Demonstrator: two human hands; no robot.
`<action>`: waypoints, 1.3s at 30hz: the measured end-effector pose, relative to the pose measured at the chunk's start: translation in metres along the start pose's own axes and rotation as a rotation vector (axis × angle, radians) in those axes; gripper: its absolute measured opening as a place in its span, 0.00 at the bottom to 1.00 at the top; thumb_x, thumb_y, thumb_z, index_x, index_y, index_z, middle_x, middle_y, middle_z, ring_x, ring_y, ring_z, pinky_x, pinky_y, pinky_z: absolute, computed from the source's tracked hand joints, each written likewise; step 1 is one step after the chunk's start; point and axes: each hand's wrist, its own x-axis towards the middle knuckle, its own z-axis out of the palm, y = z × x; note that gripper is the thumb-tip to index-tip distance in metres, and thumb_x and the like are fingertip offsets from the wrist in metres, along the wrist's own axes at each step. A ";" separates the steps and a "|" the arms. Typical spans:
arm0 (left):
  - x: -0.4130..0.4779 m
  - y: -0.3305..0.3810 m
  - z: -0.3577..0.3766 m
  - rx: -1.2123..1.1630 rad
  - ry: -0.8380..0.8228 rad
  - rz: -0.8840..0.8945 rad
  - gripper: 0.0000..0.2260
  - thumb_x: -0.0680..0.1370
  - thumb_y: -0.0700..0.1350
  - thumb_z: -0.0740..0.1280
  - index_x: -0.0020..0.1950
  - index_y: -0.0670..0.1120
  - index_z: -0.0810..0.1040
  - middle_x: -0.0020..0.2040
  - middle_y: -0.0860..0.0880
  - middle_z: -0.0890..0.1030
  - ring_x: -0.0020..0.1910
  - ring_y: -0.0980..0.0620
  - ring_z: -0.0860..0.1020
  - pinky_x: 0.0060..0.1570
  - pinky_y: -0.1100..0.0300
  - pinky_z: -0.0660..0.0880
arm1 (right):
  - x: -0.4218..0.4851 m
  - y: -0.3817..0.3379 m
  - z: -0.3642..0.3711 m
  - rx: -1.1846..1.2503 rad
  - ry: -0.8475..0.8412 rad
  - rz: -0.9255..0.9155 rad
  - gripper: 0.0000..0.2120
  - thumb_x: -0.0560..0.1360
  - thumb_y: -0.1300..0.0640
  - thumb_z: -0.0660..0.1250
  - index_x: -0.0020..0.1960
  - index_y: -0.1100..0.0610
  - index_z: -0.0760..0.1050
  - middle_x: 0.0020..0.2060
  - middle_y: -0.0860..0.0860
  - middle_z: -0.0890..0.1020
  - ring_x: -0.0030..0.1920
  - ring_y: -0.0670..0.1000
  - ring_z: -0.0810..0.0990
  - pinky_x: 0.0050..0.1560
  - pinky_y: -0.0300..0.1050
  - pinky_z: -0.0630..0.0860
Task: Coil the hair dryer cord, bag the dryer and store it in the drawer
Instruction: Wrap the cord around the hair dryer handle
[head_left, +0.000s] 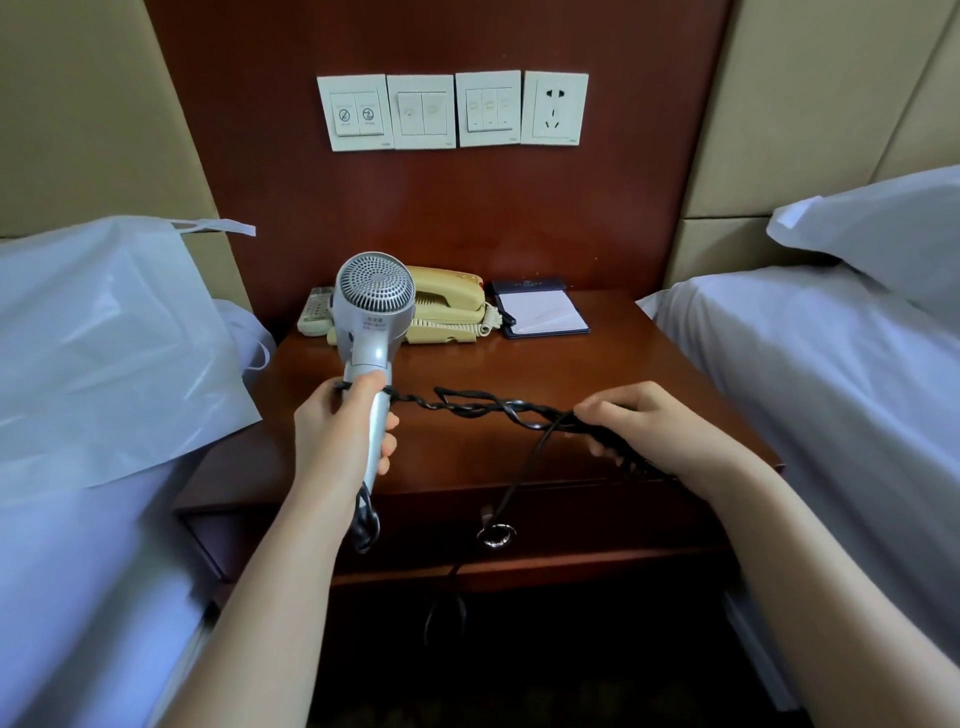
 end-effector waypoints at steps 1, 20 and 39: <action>0.000 0.000 0.000 -0.005 -0.003 -0.008 0.06 0.76 0.46 0.65 0.43 0.44 0.75 0.31 0.44 0.74 0.20 0.53 0.69 0.20 0.65 0.65 | 0.000 0.002 0.000 -0.026 0.024 -0.026 0.14 0.78 0.56 0.62 0.39 0.60 0.81 0.28 0.49 0.79 0.28 0.44 0.72 0.29 0.32 0.68; -0.018 0.004 0.019 -0.227 -0.036 -0.085 0.07 0.77 0.46 0.63 0.44 0.42 0.73 0.30 0.46 0.71 0.20 0.53 0.68 0.21 0.65 0.63 | 0.000 -0.023 0.078 -0.221 0.081 -0.322 0.10 0.76 0.55 0.63 0.37 0.54 0.74 0.29 0.48 0.78 0.28 0.47 0.75 0.33 0.40 0.72; -0.009 0.008 0.015 -0.040 -0.051 0.028 0.05 0.76 0.46 0.66 0.43 0.45 0.77 0.31 0.45 0.76 0.22 0.52 0.70 0.21 0.65 0.65 | 0.006 -0.020 0.003 -0.367 0.523 -0.287 0.25 0.76 0.48 0.63 0.23 0.51 0.59 0.19 0.48 0.60 0.24 0.47 0.59 0.28 0.42 0.56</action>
